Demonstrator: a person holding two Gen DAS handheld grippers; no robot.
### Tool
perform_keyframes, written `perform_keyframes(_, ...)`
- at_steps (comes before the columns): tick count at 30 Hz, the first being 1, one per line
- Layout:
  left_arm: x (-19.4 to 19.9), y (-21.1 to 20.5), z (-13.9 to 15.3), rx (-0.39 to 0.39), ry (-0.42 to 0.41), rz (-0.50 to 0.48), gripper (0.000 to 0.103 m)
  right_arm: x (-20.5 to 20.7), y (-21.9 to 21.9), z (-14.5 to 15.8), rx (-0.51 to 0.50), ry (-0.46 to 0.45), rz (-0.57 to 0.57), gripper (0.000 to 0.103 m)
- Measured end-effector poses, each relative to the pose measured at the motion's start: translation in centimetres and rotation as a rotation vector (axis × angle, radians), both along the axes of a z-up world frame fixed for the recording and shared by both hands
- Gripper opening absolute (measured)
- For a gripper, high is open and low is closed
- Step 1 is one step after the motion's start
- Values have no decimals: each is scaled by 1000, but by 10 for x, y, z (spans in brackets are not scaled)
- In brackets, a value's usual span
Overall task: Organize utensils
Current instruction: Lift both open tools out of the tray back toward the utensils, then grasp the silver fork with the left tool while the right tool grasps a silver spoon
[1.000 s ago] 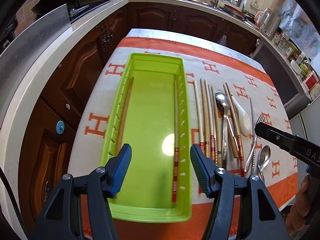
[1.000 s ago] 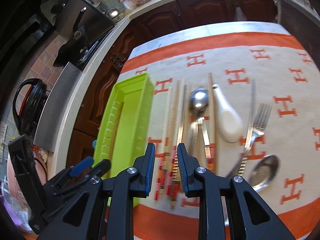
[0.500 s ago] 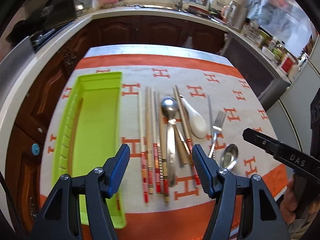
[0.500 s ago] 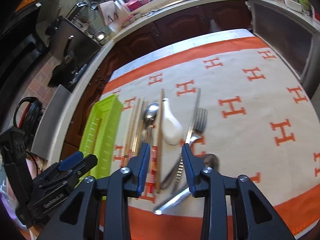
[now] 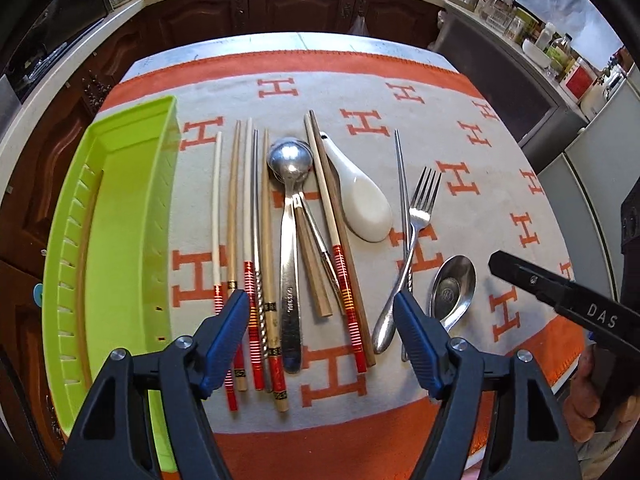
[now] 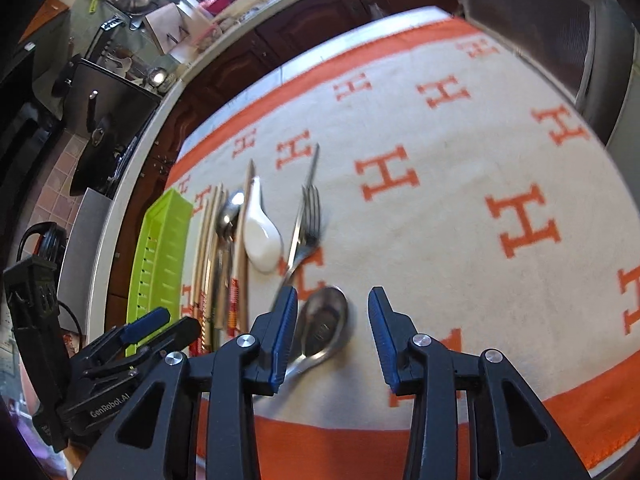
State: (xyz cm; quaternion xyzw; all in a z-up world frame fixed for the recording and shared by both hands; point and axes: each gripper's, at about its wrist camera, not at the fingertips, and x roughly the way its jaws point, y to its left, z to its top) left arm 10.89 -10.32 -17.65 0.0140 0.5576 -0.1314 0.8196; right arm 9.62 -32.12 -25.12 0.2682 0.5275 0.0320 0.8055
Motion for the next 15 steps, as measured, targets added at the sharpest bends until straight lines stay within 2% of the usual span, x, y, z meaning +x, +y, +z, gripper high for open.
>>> perform_keyframes(6, 3, -4, -8, 6, 15, 7, 72, 2, 1, -31, 39, 27, 48, 31)
perform_keyframes(11, 8, -6, -10, 4, 21, 23, 72, 6, 18, -42, 5, -7, 125, 24)
perform_keyframes(12, 9, -8, -10, 4, 21, 20, 72, 7, 23, -44, -2, -15, 146, 21)
perform_keyframes(13, 10, -10, -10, 3, 21, 15, 71, 6, 28, -45, -3, -19, 161, 11)
perform_keyframes(15, 12, -14, -10, -1, 17, 0, 66, 7, 33, -51, 14, -19, 189, 4)
